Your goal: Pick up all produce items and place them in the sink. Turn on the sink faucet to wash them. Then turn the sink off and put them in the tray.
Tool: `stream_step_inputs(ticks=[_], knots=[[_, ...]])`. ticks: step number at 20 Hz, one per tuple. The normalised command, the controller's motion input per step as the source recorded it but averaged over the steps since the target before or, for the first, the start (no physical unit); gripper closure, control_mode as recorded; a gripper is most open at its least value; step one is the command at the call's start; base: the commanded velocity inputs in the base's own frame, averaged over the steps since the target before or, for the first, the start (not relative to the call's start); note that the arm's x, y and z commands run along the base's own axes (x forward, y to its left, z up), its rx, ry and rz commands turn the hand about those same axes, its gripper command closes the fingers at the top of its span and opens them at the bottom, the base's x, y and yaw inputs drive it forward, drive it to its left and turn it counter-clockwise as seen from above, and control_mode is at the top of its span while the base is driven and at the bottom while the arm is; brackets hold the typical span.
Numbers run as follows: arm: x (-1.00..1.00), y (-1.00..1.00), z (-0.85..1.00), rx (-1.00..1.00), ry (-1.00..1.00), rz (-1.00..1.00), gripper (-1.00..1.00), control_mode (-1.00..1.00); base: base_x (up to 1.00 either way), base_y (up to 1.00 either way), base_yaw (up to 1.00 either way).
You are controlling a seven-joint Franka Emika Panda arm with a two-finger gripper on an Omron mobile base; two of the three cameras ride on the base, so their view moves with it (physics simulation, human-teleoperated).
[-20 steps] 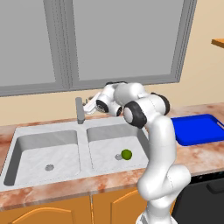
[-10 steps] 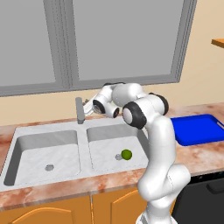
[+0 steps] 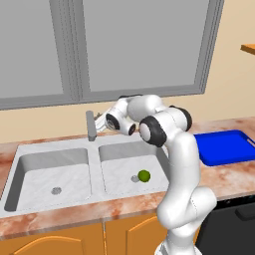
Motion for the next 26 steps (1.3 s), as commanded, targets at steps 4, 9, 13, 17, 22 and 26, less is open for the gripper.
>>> stream_step_inputs(ticks=[4,9,13,17,22,26], knots=[[0.00,-0.55,-0.17,0.07,0.02,-0.05,1.00,-1.00,0.00,0.00,0.00],[0.00,-0.57,-0.16,0.06,0.06,-0.14,1.00,-1.00,0.00,0.00,0.00],[0.00,-0.77,-0.14,0.10,0.14,-0.22,1.00,-1.00,0.00,0.00,0.00],[0.00,-0.83,-0.15,0.11,0.19,-0.24,1.00,-1.00,0.00,0.00,0.00],[0.00,-0.85,-0.23,0.10,0.13,-0.21,1.00,-1.00,0.00,0.00,0.00],[0.00,-0.80,-0.29,0.09,0.10,-0.18,1.00,-1.00,0.00,0.00,0.00]])
